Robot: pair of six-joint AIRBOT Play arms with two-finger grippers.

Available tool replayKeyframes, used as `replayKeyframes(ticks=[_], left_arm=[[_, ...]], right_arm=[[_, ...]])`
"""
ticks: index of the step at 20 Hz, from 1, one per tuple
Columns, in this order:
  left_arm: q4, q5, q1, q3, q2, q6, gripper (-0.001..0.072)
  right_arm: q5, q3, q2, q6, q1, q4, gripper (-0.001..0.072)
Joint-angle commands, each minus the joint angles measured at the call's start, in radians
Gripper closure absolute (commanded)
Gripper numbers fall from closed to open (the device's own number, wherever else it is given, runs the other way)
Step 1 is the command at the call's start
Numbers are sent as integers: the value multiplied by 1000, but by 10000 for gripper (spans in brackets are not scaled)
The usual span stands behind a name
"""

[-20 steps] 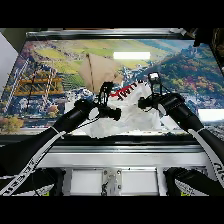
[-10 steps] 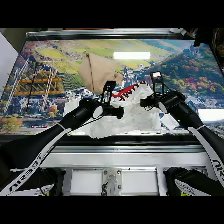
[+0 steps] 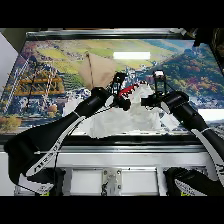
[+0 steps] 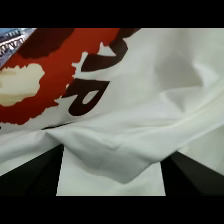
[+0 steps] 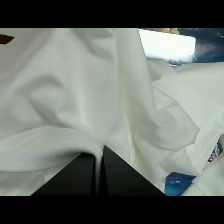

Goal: Fold the clothes and pants, and hang the long-sleeved shirts on hangers.

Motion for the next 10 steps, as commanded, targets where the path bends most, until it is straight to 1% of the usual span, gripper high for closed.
replayKeyframes(ticks=[1,2,3,5,7,9,10], left_arm=[[94,-63,-5,99,-68,-9,96],[122,-71,-4,117,-68,-26,222],[143,-87,4,145,-67,-27,398],[153,-124,19,224,-66,-11,675],[149,-180,29,319,-55,23,687],[149,-232,30,412,-13,65,687],[149,-267,30,452,20,91,687]], right_arm=[[20,2,19,0,0,7,689],[51,3,23,-1,-1,7,689],[85,8,23,-19,-2,6,688],[153,40,23,-92,-2,6,689],[245,131,23,-198,-2,6,690],[369,282,23,-293,-2,6,691],[438,367,23,-325,-2,7,692]])
